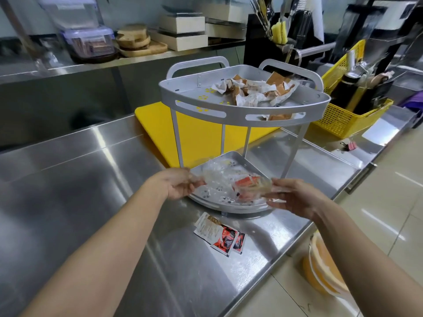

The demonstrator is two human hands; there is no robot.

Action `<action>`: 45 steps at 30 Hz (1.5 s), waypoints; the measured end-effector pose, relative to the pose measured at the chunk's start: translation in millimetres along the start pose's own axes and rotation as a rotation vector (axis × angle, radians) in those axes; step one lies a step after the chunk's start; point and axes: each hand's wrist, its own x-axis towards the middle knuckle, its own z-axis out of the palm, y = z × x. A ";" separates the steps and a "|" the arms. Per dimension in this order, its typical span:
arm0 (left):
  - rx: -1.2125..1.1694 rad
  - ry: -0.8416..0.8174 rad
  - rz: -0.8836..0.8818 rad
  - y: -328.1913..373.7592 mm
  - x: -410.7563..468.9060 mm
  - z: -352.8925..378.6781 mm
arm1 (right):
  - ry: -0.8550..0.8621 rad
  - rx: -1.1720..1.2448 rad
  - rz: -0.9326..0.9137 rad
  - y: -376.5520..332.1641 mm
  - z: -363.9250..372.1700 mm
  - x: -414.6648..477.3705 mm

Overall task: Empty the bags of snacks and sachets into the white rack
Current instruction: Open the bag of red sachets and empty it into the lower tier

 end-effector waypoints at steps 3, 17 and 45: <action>-0.019 -0.057 0.200 26.5 -9.8 4.2 | -0.010 0.058 -0.161 -23.0 4.1 -7.6; -0.090 -0.079 0.309 55.6 -42.2 -8.0 | -0.063 0.125 -0.305 -57.1 20.7 -24.5; 0.320 -0.497 0.357 61.0 -80.3 -72.6 | -0.093 0.036 -0.154 -59.8 29.4 -50.2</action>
